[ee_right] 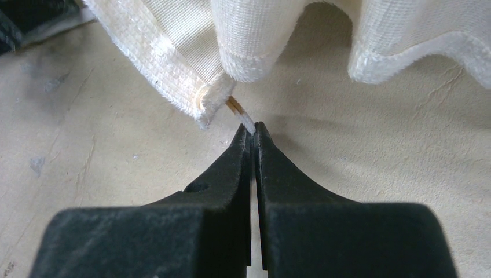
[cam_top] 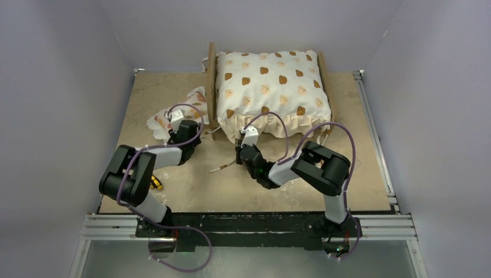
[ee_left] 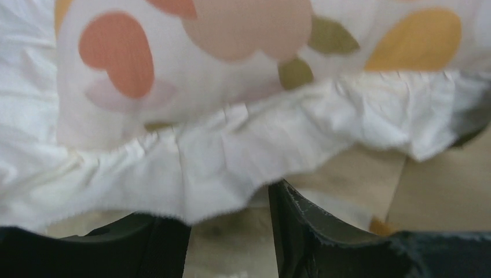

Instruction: Set up the pet bed

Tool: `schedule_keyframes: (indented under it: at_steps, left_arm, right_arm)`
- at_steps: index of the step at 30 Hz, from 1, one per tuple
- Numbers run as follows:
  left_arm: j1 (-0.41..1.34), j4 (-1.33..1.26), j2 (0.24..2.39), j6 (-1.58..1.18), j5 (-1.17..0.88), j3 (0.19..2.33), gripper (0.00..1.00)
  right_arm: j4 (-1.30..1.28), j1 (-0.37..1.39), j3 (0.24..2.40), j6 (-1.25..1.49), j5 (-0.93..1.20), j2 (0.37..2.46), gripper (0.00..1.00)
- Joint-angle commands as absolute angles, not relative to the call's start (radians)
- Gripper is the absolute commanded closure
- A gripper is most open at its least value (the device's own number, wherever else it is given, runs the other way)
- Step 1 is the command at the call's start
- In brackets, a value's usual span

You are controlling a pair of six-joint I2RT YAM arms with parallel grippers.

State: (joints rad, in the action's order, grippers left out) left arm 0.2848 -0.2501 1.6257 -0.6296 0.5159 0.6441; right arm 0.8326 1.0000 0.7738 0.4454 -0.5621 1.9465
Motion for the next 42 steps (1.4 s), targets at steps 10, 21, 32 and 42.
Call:
schedule_keyframes:
  at_steps: [10, 21, 32, 42]
  left_arm:
    - [0.57, -0.12, 1.325, -0.816, 0.246, 0.374, 0.51]
    - [0.632, 0.204, 1.034, -0.756, 0.444, 0.471, 0.48]
    - [0.632, 0.04, 1.38, -0.663, 0.636, 0.613, 0.52]
    - [0.649, 0.015, 1.523, -0.716, 0.499, 0.584, 0.94]
  right_arm:
    - [0.726, 0.99, 0.751, 0.465, -0.611, 1.798, 1.0]
    - [0.694, 0.956, 0.732, 0.495, -0.609, 1.778, 1.0]
    - [0.701, 0.956, 0.73, 0.504, -0.602, 1.78, 1.0]
    - [0.707, 0.954, 0.717, 0.506, -0.618, 1.759, 1.0]
